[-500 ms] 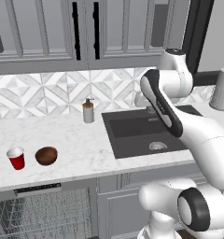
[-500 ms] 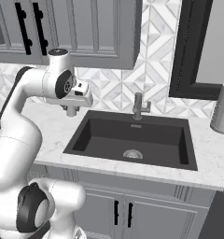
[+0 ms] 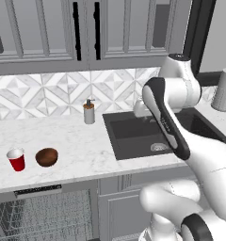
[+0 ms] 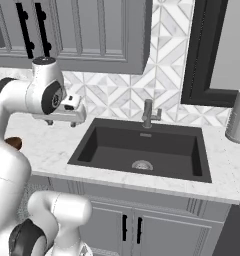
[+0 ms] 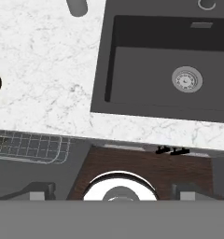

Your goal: Pick up the cup and bowl from the counter, place them in the dishwasher, and close the dishwasher door.

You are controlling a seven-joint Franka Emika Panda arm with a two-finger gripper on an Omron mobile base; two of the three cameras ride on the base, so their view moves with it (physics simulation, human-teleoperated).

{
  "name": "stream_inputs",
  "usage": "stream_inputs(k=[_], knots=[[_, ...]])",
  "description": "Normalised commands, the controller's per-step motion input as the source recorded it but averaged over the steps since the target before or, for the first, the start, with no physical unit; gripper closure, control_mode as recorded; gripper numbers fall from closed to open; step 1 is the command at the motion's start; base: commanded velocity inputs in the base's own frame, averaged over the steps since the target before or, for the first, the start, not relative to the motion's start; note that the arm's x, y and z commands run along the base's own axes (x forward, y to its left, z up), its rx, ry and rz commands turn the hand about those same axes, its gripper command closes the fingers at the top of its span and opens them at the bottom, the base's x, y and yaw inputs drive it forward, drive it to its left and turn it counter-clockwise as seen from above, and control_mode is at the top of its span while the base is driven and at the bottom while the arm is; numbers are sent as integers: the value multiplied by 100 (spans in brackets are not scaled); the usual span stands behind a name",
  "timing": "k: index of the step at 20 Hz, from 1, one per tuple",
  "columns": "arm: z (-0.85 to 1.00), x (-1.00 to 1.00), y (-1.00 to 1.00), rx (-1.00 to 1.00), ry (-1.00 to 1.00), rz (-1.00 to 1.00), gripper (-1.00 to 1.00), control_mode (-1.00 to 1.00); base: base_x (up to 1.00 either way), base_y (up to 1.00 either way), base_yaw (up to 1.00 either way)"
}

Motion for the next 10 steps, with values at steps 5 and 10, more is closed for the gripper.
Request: stream_inputs(k=[5,10], knots=[[-16,-64,81,1,-4,0,-100,-100,0,0,0],[-17,-34,66,0,0,0,-100,-100,0,0,0]])
